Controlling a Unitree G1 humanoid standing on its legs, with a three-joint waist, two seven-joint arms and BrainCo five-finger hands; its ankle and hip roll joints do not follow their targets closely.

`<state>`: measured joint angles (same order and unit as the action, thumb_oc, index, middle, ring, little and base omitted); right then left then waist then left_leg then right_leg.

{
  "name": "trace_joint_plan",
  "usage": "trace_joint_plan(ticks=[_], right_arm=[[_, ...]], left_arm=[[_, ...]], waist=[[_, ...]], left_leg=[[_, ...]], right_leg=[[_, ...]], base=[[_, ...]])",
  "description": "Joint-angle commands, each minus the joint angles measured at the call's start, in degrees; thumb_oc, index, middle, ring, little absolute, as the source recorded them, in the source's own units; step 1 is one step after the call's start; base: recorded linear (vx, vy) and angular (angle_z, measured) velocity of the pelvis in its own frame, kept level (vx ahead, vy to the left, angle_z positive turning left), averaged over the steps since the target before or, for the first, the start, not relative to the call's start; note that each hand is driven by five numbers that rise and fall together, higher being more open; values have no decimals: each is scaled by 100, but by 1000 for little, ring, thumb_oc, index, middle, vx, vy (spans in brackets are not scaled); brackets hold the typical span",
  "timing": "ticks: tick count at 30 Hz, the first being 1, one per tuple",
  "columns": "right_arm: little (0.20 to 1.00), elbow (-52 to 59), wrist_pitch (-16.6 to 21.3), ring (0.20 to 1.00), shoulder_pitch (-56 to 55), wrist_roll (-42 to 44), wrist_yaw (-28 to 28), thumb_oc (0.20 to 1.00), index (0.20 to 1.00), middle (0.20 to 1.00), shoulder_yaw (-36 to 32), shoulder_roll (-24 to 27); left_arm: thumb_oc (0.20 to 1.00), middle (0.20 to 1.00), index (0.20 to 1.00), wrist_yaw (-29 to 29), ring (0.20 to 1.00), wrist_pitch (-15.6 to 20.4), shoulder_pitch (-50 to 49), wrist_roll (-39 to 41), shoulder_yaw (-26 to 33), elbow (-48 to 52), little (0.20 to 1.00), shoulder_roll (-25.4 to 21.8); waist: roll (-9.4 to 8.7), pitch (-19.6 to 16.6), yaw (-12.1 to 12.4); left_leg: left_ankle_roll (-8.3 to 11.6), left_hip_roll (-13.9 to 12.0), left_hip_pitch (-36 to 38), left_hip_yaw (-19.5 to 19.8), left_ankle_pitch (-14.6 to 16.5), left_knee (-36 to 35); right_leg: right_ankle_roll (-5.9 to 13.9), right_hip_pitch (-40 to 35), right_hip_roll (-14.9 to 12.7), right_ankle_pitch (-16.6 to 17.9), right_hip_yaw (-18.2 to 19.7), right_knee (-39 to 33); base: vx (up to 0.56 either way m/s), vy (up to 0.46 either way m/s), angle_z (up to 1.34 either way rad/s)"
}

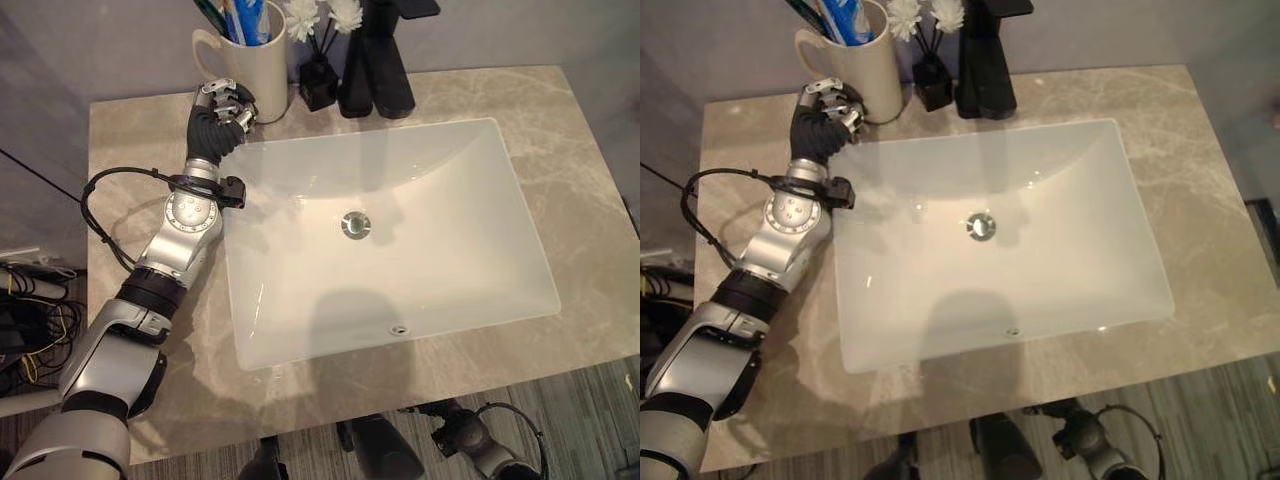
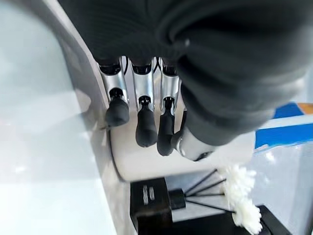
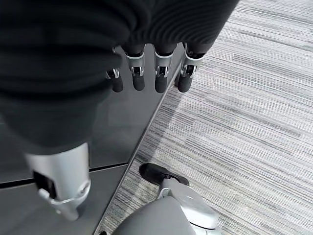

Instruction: Put brush and paste in cup on sink, flatten towel.

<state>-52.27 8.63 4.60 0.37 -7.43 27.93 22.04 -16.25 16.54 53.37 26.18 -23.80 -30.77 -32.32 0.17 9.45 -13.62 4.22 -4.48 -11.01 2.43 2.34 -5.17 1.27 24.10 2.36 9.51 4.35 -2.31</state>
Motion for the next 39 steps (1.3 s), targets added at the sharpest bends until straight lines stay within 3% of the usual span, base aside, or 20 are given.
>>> trace_joint_plan(ticks=[1,9,14,16,18,24,25,26,27,28,32,34,35,36,37,38,39], right_arm=[[1000,83,99,1000,75,104,-114,1000,1000,1000,-95,177],[1000,-293,21,1000,65,74,-185,1000,1000,1000,-222,101],[1000,-486,-36,1000,15,-23,-107,1000,1000,1000,-361,108],[1000,-659,-79,1000,-64,-83,-62,1000,1000,1000,-461,75],[1000,-659,-79,1000,-68,-83,-62,1000,1000,1000,-455,77],[1000,-977,-190,1000,-252,-43,102,1000,1000,1000,-742,-21],[1000,-998,-197,1000,-303,18,121,1000,1000,1000,-834,-57],[1000,-966,-190,1000,-360,166,94,1000,1000,1000,-1031,-81],[1000,-979,-154,1000,-464,335,74,1000,1000,1000,-1317,-130],[1000,-975,-155,1000,-470,336,74,1000,1000,1000,-1312,-129],[1000,-1023,-103,1000,-706,448,-35,1000,1000,1000,-1803,-214],[1000,-1025,-101,1000,-708,448,-36,1000,1000,1000,-1796,-213],[1000,-986,-82,1000,-773,462,-99,1000,1000,1000,-1926,-218],[1000,-1008,-42,1000,-827,483,-130,1000,1000,1000,-1973,-234],[1000,-1008,-41,1000,-826,483,-130,1000,1000,1000,-1970,-236],[1000,-1035,3,1000,-930,538,-184,1000,1000,1000,-2073,-248],[1000,-1029,13,1000,-983,565,-238,1000,1000,1000,-2138,-256]], left_arm=[[200,200,200,-237,200,82,159,-239,38,-419,200,343],[200,200,200,-619,200,-10,-377,-480,452,-227,200,587],[200,200,200,-777,200,-88,-1245,-1082,902,436,200,428],[200,200,200,-765,200,-82,-1802,-1314,1188,913,200,360],[200,200,200,-765,200,-90,-1820,-1319,1197,931,200,360],[206,206,206,-411,206,252,-2899,-1075,1739,1969,206,316],[536,536,536,-395,536,282,-3067,-1152,1819,2137,536,279],[809,809,809,-371,809,332,-3294,-1212,1972,2348,809,252],[1000,1000,1000,-372,1000,429,-3678,-1308,2293,2668,1000,254],[1000,1000,1000,-371,1000,421,-3696,-1312,2301,2685,1000,256],[1000,1000,1000,-784,1000,579,-4508,-1823,3163,3157,1000,235],[1000,1000,1000,-786,1000,574,-4524,-1828,3170,3172,1000,239],[1000,1000,1000,-1105,1000,554,-4813,-2077,3552,3151,1000,221],[1000,1000,1000,-1312,1000,550,-4968,-2217,3741,2992,1000,237],[1000,1000,1000,-1318,1000,552,-4970,-2222,3743,2992,1000,237],[1000,1000,1000,-1643,1000,420,-5270,-2350,4052,2756,1000,393],[1000,1000,1000,-1804,1000,390,-5419,-2283,4207,2531,1000,492]], waist=[[411,427,-44],[388,325,41],[215,239,262],[113,193,380],[112,196,377],[-22,42,573],[-53,10,587],[-98,-16,600],[-182,-35,631],[-188,-37,628],[-365,-11,790],[-365,-12,783],[-265,89,942],[-226,113,1010],[-245,106,994],[-195,74,1116],[-193,32,1182]], left_leg=[[243,-385,989,-298,-244,17],[169,-432,1250,-254,-87,17],[30,-375,1504,-259,170,133],[-68,-261,1551,-215,395,289],[-71,-259,1558,-217,400,295],[-325,162,1587,-43,743,583],[-369,255,1597,-17,774,592],[-425,372,1598,1,799,610],[-527,588,1577,20,839,628],[-533,598,1576,17,837,635],[-680,970,1504,-66,781,667],[-682,972,1506,-64,780,668],[-685,880,1473,-169,713,710],[-689,848,1427,-231,592,678],[-687,867,1413,-222,562,668],[-714,783,1335,-341,336,539],[-718,745,1305,-425,228,447]], right_leg=[[604,565,37,-581,-71,1363],[574,394,5,-700,-150,1489],[589,127,-48,-689,-119,1505],[633,-85,-128,-634,-80,1448],[635,-97,-128,-632,-76,1443],[878,-490,-481,-369,34,1171],[928,-541,-555,-296,64,1117],[996,-581,-640,-179,95,1062],[1119,-640,-831,136,154,943],[1125,-648,-839,148,160,926],[1295,-684,-1350,917,-6,488],[1298,-695,-1353,926,-9,474],[1219,-707,-1501,677,-623,676],[1141,-777,-1522,388,-922,967],[1138,-757,-1545,392,-923,978],[1001,-941,-1477,-75,-1251,1609],[977,-1091,-1496,-230,-1465,1774]], base=[[0,0,0],[0,4,0],[-22,64,-3],[-44,87,1],[-26,47,-2],[-109,154,4],[-110,146,15],[-217,275,22],[-175,214,17],[-194,217,12],[-239,194,-6],[-133,70,-11],[-304,155,5],[-314,152,-45],[-346,137,-78],[-310,89,-69],[-393,114,-27]])
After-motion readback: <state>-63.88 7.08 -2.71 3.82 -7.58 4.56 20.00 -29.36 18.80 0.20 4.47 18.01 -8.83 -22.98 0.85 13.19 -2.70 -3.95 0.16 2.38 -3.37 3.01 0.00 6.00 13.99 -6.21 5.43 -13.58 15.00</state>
